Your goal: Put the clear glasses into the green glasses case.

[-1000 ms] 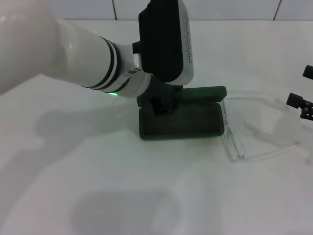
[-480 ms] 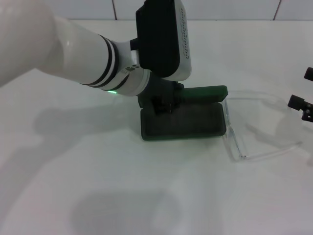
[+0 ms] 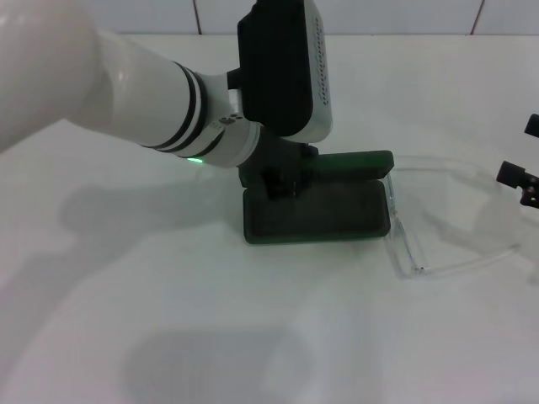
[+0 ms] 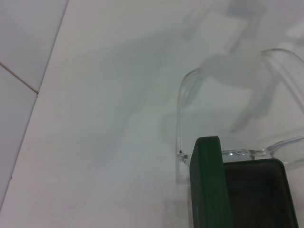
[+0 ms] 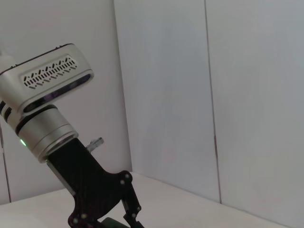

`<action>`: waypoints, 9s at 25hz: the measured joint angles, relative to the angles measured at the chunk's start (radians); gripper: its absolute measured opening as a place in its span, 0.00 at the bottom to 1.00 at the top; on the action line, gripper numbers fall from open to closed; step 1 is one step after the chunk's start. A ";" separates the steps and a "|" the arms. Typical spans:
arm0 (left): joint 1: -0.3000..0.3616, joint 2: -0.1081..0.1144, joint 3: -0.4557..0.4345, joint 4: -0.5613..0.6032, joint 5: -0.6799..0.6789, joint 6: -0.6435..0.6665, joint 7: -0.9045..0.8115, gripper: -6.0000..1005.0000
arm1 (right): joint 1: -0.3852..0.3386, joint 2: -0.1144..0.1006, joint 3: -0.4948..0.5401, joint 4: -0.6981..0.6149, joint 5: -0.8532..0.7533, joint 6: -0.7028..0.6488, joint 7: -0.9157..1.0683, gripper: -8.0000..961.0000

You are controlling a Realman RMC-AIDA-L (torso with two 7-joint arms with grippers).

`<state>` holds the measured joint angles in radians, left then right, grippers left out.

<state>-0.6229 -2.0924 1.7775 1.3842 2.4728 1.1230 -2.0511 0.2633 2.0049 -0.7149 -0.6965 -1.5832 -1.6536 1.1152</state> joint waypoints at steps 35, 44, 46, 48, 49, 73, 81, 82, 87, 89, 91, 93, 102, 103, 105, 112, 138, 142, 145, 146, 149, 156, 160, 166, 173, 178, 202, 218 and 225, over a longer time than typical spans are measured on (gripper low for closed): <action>0.008 -0.001 0.002 -0.019 0.013 -0.126 -0.022 0.33 | -0.008 -0.002 0.002 0.009 -0.001 0.000 -0.011 0.90; 0.023 -0.003 0.030 -0.047 0.014 -0.152 -0.024 0.32 | -0.012 -0.003 0.019 0.010 -0.001 0.000 -0.011 0.90; 0.025 -0.003 0.042 -0.056 0.014 -0.163 -0.024 0.32 | -0.012 -0.003 0.024 0.011 -0.003 -0.001 -0.011 0.90; 0.029 -0.003 0.057 -0.065 0.014 -0.172 -0.024 0.32 | -0.011 -0.003 0.025 0.011 -0.004 -0.002 -0.011 0.90; 0.030 -0.003 0.065 -0.067 0.014 -0.174 -0.024 0.32 | -0.009 -0.003 0.025 0.011 -0.004 -0.002 -0.011 0.90; 0.051 -0.003 0.131 -0.089 -0.074 -0.104 -0.046 0.32 | -0.006 -0.003 0.025 0.012 -0.006 -0.003 -0.011 0.90; 0.058 -0.002 0.099 -0.058 -0.134 -0.026 -0.057 0.32 | -0.004 -0.003 0.019 0.014 -0.006 -0.002 -0.009 0.90; 0.058 -0.001 0.088 -0.047 -0.146 -0.006 -0.061 0.32 | -0.003 -0.003 0.018 0.013 -0.006 -0.001 -0.006 0.90; 0.057 0.001 0.006 0.004 -0.222 0.105 -0.074 0.32 | 0.001 -0.002 0.013 -0.071 -0.060 -0.003 0.114 0.90; 0.057 0.001 -0.042 0.022 -0.272 0.161 -0.075 0.32 | 0.006 0.001 0.011 -0.141 -0.126 -0.001 0.213 0.90; 0.057 0.001 -0.110 0.028 -0.344 0.222 -0.068 0.32 | 0.016 0.005 0.010 -0.212 -0.204 0.005 0.327 0.90; 0.061 0.002 -0.201 0.030 -0.442 0.286 -0.047 0.32 | 0.028 0.006 0.004 -0.285 -0.272 0.006 0.427 0.90; 0.150 0.010 -0.629 -0.016 -0.785 0.581 0.126 0.32 | 0.112 0.004 -0.138 -0.615 -0.500 -0.027 0.942 0.90; 0.157 0.012 -0.666 -0.034 -0.808 0.613 0.139 0.32 | 0.131 0.004 -0.149 -0.639 -0.524 -0.038 1.002 0.89; 0.172 0.013 -0.721 -0.067 -0.841 0.657 0.161 0.32 | 0.186 0.006 -0.172 -0.687 -0.581 -0.065 1.137 0.85; 0.224 0.008 -0.747 -0.142 -0.846 0.680 0.292 0.32 | 0.393 0.005 -0.289 -0.705 -0.762 -0.170 1.463 0.78; 0.157 0.009 -0.751 -0.352 -0.856 0.676 0.488 0.32 | 0.817 0.013 -0.392 -0.125 -1.110 -0.008 1.585 0.60; 0.153 0.009 -0.748 -0.353 -0.855 0.676 0.494 0.32 | 0.820 0.017 -0.398 -0.096 -1.096 0.025 1.593 0.59; 0.153 0.009 -0.748 -0.353 -0.852 0.676 0.511 0.32 | 0.821 0.019 -0.399 -0.075 -1.054 0.043 1.595 0.59; 0.154 0.009 -0.748 -0.355 -0.850 0.676 0.514 0.32 | 0.822 0.019 -0.400 -0.070 -1.047 0.048 1.595 0.59; 0.154 0.010 -0.748 -0.369 -0.847 0.676 0.523 0.32 | 0.827 0.022 -0.403 -0.044 -1.035 0.062 1.596 0.59; 0.153 0.011 -0.750 -0.402 -0.847 0.676 0.542 0.32 | 0.832 0.023 -0.450 -0.003 -1.016 0.077 1.605 0.60; 0.157 0.010 -0.753 -0.407 -0.847 0.676 0.543 0.32 | 0.829 0.023 -0.465 -0.002 -1.016 0.083 1.610 0.59; 0.158 0.009 -0.755 -0.417 -0.847 0.676 0.543 0.32 | 0.824 0.023 -0.466 -0.001 -1.022 0.099 1.608 0.59; 0.158 0.009 -0.754 -0.419 -0.847 0.676 0.543 0.32 | 0.812 0.022 -0.485 -0.001 -1.021 0.107 1.607 0.46; 0.161 0.009 -0.754 -0.419 -0.847 0.676 0.543 0.32 | 0.806 0.023 -0.490 -0.001 -1.019 0.108 1.607 0.41; 0.160 0.008 -0.754 -0.458 -0.868 0.676 0.550 0.32 | 0.733 0.019 -0.526 -0.073 -1.023 0.099 1.618 0.13; 0.162 0.006 -0.754 -0.468 -0.874 0.675 0.543 0.32 | 0.581 0.018 -0.567 -0.351 -1.022 0.041 1.612 0.11; 0.166 0.007 -0.756 -0.472 -0.906 0.675 0.543 0.32 | 0.452 0.012 -0.557 -0.634 -1.010 -0.050 1.611 0.10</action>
<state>-0.4566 -2.0851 1.0218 0.9126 1.5671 1.7981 -1.5079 0.7152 2.0171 -1.2718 -1.3307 -2.5935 -1.7038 2.7257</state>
